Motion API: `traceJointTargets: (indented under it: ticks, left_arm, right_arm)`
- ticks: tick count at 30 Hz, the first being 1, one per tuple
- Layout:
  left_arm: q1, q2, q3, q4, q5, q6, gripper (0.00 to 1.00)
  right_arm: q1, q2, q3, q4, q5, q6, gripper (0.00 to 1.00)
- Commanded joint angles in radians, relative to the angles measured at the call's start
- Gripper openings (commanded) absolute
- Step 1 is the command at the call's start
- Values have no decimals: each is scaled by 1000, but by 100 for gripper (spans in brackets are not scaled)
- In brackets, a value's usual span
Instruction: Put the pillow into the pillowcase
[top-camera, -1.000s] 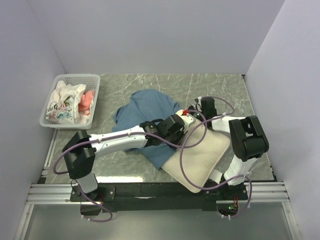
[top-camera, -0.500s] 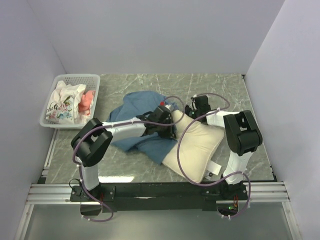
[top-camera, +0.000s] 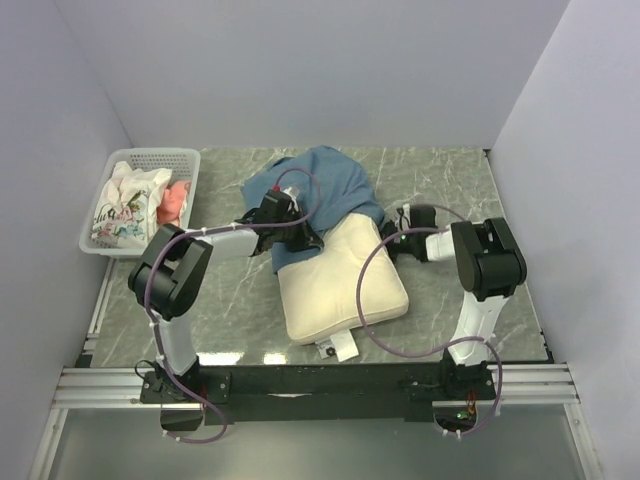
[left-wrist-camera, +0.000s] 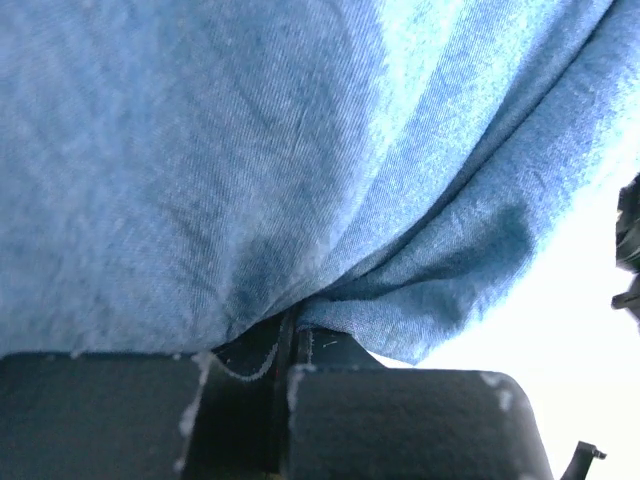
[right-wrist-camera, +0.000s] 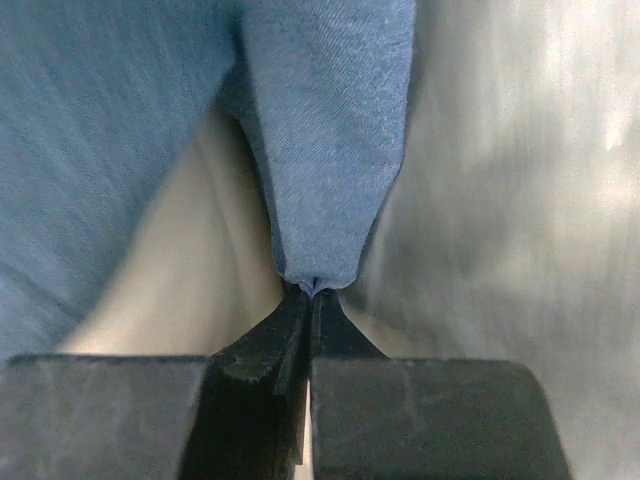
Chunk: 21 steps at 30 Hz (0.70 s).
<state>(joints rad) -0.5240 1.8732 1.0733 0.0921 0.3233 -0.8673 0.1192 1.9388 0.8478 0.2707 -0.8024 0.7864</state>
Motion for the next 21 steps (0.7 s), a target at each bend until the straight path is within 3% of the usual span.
traceJointTargets:
  ticks: [1, 2, 5, 7, 8, 11, 14, 16, 18, 19, 20, 21]
  left_arm:
    - [27, -20, -110, -175, -196, 83, 1]
    - [10, -44, -118, -180, -204, 88, 1]
    - [-53, -124, -134, -209, -239, 97, 1]
    - [-70, -158, -157, -206, -234, 91, 1]
    - [-74, -167, -168, -192, -218, 88, 1]
    - [-120, -206, -193, -192, -211, 82, 1]
    - [-180, -230, -171, -215, -201, 85, 1]
    - [-221, -261, -135, -255, -214, 90, 1]
    - [-235, -287, -113, -276, -222, 90, 1]
    - [-238, -313, -92, -294, -227, 90, 1]
    - [-238, -322, -81, -308, -233, 91, 1]
    - [-238, -331, -66, -321, -237, 102, 1]
  right_arm:
    - [43, -130, -269, 312, -22, 129, 0]
    - [68, -185, -326, 463, 8, 146, 0]
    - [180, -251, -438, 583, 104, 157, 0]
    - [210, -255, -492, 701, 123, 247, 0]
    - [236, -244, -509, 861, 118, 288, 0]
    - [328, -222, -523, 1139, 79, 434, 0]
    - [410, -266, -475, 1239, 83, 517, 0]
    - [482, -323, -384, 1163, 91, 472, 0]
    - [552, -447, -299, 847, 148, 359, 0]
    - [578, -493, -197, 703, 198, 194, 0]
    - [612, -568, -138, 413, 259, 106, 0]
    - [640, -593, -74, 292, 398, 30, 0]
